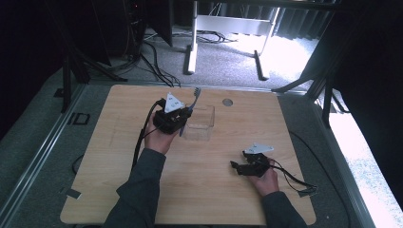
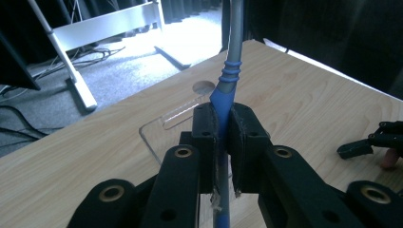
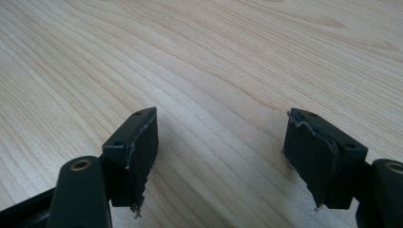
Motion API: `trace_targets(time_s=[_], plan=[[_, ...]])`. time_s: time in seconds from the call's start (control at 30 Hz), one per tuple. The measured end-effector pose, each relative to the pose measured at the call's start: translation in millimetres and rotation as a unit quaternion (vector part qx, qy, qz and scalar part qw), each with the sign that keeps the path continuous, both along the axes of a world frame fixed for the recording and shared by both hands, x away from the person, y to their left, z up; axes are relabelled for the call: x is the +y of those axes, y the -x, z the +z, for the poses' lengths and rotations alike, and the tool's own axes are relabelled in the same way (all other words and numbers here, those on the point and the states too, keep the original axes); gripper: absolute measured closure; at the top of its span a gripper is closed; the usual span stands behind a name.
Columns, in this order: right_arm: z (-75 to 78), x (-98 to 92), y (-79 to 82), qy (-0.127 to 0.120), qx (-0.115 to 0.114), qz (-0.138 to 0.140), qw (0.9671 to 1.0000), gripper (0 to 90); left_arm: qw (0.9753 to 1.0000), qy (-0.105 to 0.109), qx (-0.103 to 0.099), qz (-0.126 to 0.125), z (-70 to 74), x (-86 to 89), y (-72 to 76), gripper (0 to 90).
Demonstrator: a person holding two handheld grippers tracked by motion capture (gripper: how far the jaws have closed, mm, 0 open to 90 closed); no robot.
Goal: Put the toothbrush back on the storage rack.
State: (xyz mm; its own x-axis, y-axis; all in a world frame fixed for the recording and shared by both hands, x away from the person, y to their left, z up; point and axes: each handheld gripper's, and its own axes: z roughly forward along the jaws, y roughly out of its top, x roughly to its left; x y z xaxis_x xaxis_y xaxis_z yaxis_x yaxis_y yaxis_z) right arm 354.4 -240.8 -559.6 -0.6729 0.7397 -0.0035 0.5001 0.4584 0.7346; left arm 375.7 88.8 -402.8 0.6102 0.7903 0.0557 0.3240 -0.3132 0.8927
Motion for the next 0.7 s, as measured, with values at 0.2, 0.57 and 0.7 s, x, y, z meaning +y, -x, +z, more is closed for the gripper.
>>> trace_targets(time_s=[0.2, 0.57, 0.7], plan=[[0.0, 0.0, 0.0, 0.000, 0.000, 0.000, 1.0000, 26.9, 0.9999, 0.007, -0.008, -0.003, 0.0, -1.2, -0.9, 82.0], [0.1, 0.0, 0.0, 0.000, 0.001, 0.000, 1.0000, 26.9, 0.9998, 0.006, -0.015, -0.010, 4.8, -3.5, -2.2, 81.9], [0.0, 0.0, 0.0, 0.000, 0.000, 0.000, 1.0000, 27.0, 0.9996, 0.014, -0.020, -0.014, 7.1, -4.6, -3.7, 81.9]])
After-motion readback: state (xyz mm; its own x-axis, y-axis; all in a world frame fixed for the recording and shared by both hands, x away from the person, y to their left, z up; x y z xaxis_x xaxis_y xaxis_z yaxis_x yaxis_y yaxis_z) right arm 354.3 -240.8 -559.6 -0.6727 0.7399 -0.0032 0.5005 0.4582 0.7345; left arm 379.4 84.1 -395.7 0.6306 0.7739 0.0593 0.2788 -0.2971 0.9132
